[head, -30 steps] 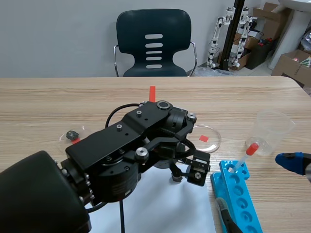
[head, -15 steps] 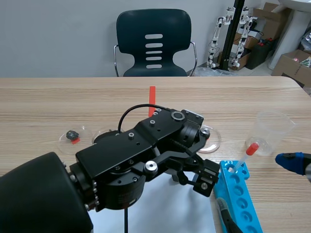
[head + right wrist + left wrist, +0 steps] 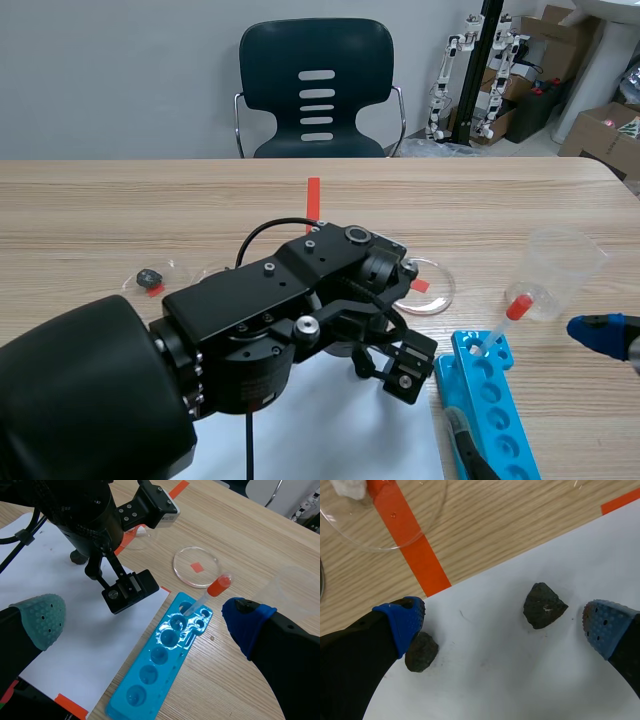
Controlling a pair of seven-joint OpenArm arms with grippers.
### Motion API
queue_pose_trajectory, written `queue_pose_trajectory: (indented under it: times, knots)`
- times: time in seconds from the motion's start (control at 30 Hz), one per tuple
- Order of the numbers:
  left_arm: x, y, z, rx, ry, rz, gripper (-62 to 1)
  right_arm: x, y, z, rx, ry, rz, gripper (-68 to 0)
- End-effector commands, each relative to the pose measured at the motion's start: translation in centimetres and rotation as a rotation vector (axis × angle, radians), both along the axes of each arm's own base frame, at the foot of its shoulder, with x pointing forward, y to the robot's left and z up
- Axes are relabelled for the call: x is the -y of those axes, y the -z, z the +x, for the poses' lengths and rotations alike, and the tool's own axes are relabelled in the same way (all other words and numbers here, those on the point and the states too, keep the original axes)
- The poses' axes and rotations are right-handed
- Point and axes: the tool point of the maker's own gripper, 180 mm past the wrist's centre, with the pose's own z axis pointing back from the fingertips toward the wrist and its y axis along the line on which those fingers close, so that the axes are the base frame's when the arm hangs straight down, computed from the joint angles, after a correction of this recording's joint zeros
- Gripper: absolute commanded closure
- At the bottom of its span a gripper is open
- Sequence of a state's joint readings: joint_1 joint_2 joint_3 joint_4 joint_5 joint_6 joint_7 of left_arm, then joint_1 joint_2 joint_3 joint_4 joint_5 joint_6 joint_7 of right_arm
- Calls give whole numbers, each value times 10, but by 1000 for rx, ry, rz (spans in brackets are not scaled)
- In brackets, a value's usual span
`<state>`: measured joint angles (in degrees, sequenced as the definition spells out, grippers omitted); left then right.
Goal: Pick up the right mineral with the left hand
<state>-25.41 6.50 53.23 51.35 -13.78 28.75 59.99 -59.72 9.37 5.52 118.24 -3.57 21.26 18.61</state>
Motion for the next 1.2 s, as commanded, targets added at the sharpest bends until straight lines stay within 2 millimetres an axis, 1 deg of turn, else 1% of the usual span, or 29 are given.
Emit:
queue_pose_trajectory:
  times: [0.0, 0.33, 0.47, 0.93, 1.17]
  knots:
    - [21, -13, 1, 10, 10, -55, -623, 0, -4, 1, 15, -2, 9, -679]
    - [31, -11, -8, -41, 21, -107, -623, 0, -4, 1, 15, -2, 9, -679]
    - [33, -11, -8, -45, 26, -118, -623, 0, -4, 1, 15, -2, 9, -679]
    - [41, -17, 0, 8, 34, -167, -623, 0, -4, 1, 15, -2, 9, -679]
    - [43, -25, 9, 30, 39, -172, -623, 0, -4, 1, 15, -2, 9, -679]
